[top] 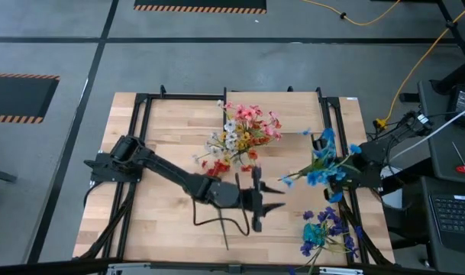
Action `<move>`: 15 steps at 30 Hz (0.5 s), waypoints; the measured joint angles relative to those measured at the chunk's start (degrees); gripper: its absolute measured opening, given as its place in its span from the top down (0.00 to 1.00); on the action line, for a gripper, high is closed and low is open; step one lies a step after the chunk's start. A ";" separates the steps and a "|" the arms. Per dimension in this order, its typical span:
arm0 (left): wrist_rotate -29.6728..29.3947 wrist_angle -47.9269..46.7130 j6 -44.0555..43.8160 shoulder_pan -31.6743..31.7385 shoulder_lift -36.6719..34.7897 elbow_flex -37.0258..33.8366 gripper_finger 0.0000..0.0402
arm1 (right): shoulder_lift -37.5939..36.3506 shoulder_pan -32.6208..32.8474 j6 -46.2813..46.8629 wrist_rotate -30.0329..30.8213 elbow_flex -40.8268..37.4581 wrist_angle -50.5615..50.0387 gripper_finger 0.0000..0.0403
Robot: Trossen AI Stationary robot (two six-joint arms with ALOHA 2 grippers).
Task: Pick and place flowers into a vace then onto a shelf
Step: Put the blue flowers into the blue vase
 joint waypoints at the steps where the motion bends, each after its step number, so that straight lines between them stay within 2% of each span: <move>1: -0.32 -0.69 -0.22 -0.78 0.00 0.00 0.65 | -1.13 0.00 0.68 0.02 0.02 -1.34 0.99; 4: -1.53 -3.13 -4.11 -3.34 0.00 0.00 0.65 | -4.37 -0.02 3.15 -1.29 0.80 -8.76 0.99; 8: -5.71 -7.08 -10.69 -6.14 0.00 0.00 0.70 | -6.30 0.00 8.53 -4.68 5.75 -25.28 0.99; 12: -10.57 -10.38 -15.86 -7.67 0.00 0.00 0.81 | -6.21 0.00 13.08 -8.99 10.01 -34.90 0.99; 15: -13.47 -11.04 -17.77 -8.65 0.00 0.00 0.91 | -6.30 0.00 14.65 -9.45 11.88 -39.71 0.99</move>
